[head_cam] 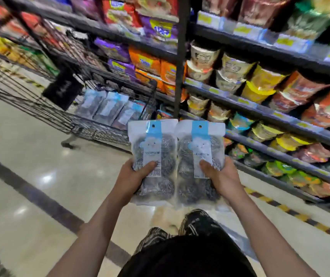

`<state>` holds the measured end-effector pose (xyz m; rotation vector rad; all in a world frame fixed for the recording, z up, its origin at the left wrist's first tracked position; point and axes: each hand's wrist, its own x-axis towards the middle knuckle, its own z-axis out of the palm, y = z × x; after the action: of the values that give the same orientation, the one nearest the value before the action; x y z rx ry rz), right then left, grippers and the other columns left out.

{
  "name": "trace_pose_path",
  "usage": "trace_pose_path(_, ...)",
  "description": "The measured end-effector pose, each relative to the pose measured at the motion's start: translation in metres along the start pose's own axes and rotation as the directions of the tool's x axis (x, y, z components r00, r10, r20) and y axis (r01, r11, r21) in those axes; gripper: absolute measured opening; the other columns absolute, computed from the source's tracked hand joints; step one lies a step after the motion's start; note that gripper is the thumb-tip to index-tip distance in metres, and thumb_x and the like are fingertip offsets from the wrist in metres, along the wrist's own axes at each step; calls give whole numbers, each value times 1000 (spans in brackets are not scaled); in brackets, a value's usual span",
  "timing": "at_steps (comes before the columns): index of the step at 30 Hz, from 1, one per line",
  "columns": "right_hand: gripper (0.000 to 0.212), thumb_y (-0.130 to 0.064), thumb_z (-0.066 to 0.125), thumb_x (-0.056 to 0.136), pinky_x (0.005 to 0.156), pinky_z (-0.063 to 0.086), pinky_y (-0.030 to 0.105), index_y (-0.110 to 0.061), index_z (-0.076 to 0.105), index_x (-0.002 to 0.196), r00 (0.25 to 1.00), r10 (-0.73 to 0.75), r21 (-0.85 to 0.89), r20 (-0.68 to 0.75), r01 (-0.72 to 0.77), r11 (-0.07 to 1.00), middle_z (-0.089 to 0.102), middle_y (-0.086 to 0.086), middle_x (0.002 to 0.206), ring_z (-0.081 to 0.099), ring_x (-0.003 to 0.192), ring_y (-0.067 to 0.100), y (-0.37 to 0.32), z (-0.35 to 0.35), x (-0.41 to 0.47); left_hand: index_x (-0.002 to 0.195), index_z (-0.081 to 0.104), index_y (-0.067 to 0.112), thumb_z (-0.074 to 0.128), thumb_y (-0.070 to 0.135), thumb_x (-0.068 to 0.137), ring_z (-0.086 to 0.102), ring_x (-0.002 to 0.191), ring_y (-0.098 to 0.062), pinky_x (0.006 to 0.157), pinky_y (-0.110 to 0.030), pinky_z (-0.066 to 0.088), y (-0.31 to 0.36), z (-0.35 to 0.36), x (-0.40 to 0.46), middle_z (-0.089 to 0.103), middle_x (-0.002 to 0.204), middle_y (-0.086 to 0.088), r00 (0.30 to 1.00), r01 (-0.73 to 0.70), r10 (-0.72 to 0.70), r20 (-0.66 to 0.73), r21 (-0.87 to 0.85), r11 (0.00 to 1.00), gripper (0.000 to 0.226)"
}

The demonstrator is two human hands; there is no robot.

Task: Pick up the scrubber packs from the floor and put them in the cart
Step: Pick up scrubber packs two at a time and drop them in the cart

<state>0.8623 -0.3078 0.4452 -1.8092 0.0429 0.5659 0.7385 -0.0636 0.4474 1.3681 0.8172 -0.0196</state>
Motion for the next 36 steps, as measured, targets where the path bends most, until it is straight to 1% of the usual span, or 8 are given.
trace_pose_path(7,27,-7,72,96,73,58,15,-32,68,106,970,-72,-69,231,91,994,79,-24,93,74,88,-4,-57,84,76,119,72,12,77,22,90,78,97,-28,85,-43,62,24,-64,28,81,106,-6,981,19,-39,-190,-104,994,31)
trace_pose_path(12,46,-31,84,86,91,60,41,-25,65,127,961,-70,-61,268,90,994,76,-7,116,73,107,16,-82,142,147,117,71,10,76,19,92,78,92,-30,75,-39,63,56,-100,79,81,102,-9,951,9,-48,-306,-128,992,27)
trace_pose_path(18,48,-30,82,89,69,50,19,-18,58,128,946,5,-50,324,12,999,68,-1,122,66,99,2,-109,192,212,110,73,14,79,23,89,79,84,-24,69,-33,62,93,-132,145,82,95,-3,907,3,-31,-420,-69,998,23)
trace_pose_path(25,47,-31,81,90,73,54,13,-30,58,131,937,52,12,346,-60,998,71,-16,121,70,102,-5,-126,235,259,112,72,15,81,25,87,79,84,-21,73,-37,64,115,-170,213,82,98,-2,919,33,-38,-393,-19,999,29)
trace_pose_path(28,65,-43,85,84,79,56,19,-27,57,140,958,60,-28,281,-55,998,71,-9,127,70,113,10,-122,263,278,113,73,15,81,25,87,79,85,-21,76,-39,64,123,-195,243,82,100,-2,935,60,-52,-350,12,998,29)
trace_pose_path(31,66,-44,84,84,67,54,10,-20,56,138,971,114,-64,210,-103,993,72,-4,125,72,109,12,-116,291,293,115,71,13,81,25,87,79,85,-22,79,-41,63,133,-225,279,82,100,-4,957,79,-57,-285,65,995,33)
trace_pose_path(34,74,-45,84,83,57,54,13,-18,53,144,966,213,-50,145,-208,977,68,2,134,71,108,16,-116,319,297,117,67,11,81,24,87,78,76,-12,63,-24,61,146,-252,314,80,97,-2,978,89,-58,-202,144,986,36)
trace_pose_path(36,53,-34,81,90,56,55,20,-18,56,134,961,263,-33,88,-262,965,70,3,122,69,106,31,-123,339,298,123,65,13,82,32,86,77,76,-8,62,-22,60,151,-273,341,78,100,4,987,95,-62,-151,217,972,45)
